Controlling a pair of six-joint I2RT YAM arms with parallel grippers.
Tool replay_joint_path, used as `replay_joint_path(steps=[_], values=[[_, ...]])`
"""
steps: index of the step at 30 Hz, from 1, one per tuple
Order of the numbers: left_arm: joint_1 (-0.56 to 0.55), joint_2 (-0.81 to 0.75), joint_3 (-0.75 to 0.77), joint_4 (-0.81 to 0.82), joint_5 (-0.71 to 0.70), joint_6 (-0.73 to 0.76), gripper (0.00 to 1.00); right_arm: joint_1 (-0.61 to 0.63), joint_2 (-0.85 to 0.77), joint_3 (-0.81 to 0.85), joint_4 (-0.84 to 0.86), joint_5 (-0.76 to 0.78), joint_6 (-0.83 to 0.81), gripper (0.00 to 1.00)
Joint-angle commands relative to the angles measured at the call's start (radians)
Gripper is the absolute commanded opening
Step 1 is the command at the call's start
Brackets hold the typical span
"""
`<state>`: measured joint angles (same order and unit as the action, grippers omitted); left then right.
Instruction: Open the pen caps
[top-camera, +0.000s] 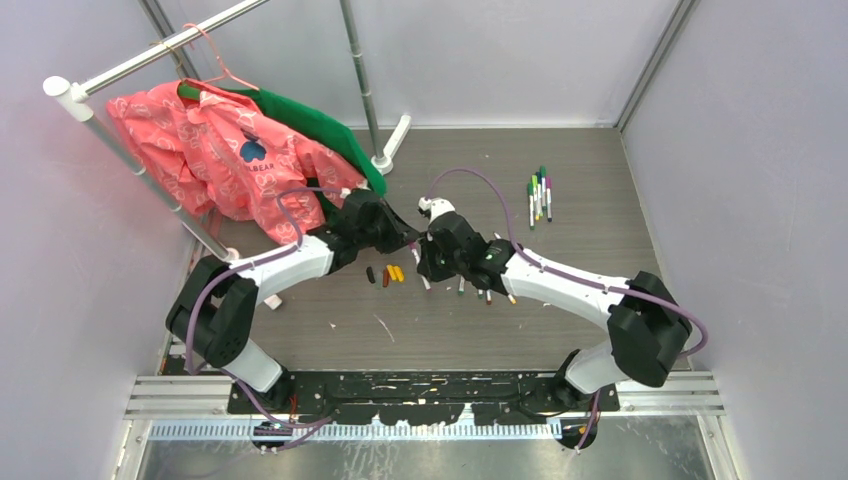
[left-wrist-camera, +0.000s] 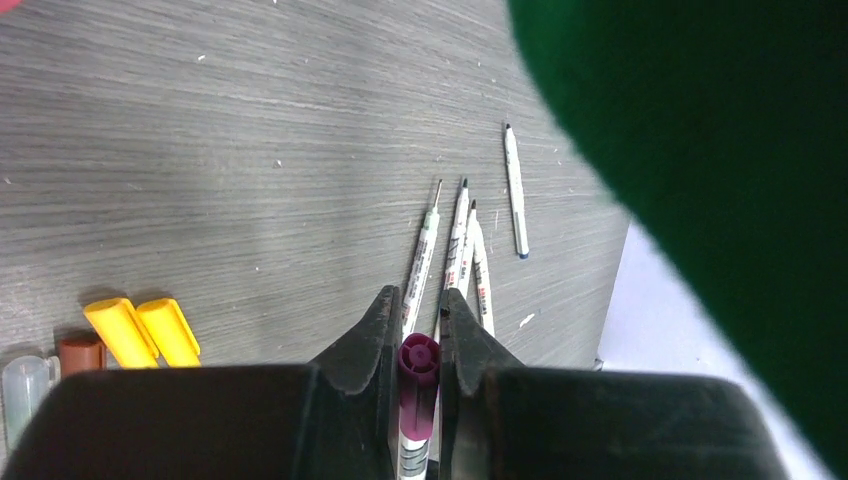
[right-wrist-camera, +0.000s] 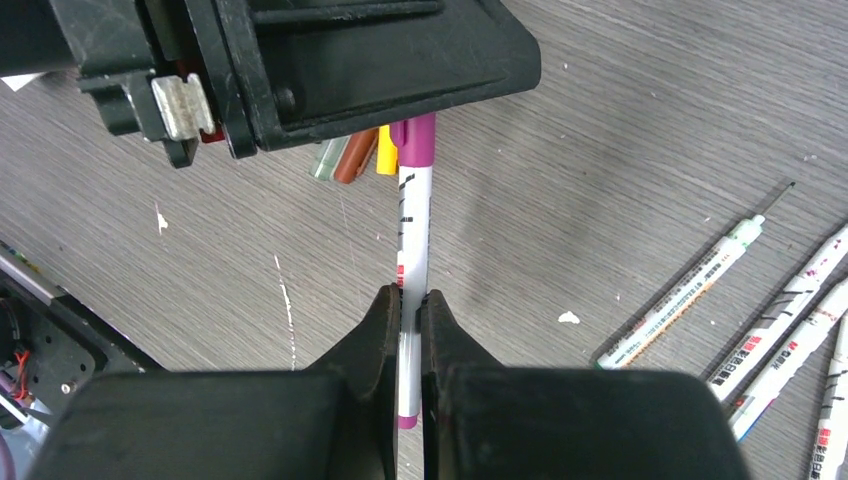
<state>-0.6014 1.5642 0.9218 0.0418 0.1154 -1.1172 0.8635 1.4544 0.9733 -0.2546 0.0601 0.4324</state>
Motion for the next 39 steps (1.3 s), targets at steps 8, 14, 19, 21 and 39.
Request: replay_joint_path(steps=[8,14,19,21,39], values=[[0.001,-0.073,0.039,0.041,-0.007,-0.011,0.00,0.069,-0.124,-0.163,0.051,0.066,0.043,0.01],[0.025,-0.084,0.029,0.059,-0.025,-0.040,0.00,0.107,-0.182,-0.233,0.055,0.109,0.069,0.01],[0.040,-0.087,0.024,0.084,-0.038,-0.078,0.00,0.129,-0.235,-0.272,0.046,0.140,0.086,0.01],[0.043,-0.084,0.030,0.093,-0.036,-0.091,0.00,0.140,-0.256,-0.289,0.043,0.154,0.092,0.01],[0.045,0.023,-0.104,0.601,0.196,-0.209,0.00,0.158,-0.542,-0.404,0.039,0.225,0.155,0.01]])
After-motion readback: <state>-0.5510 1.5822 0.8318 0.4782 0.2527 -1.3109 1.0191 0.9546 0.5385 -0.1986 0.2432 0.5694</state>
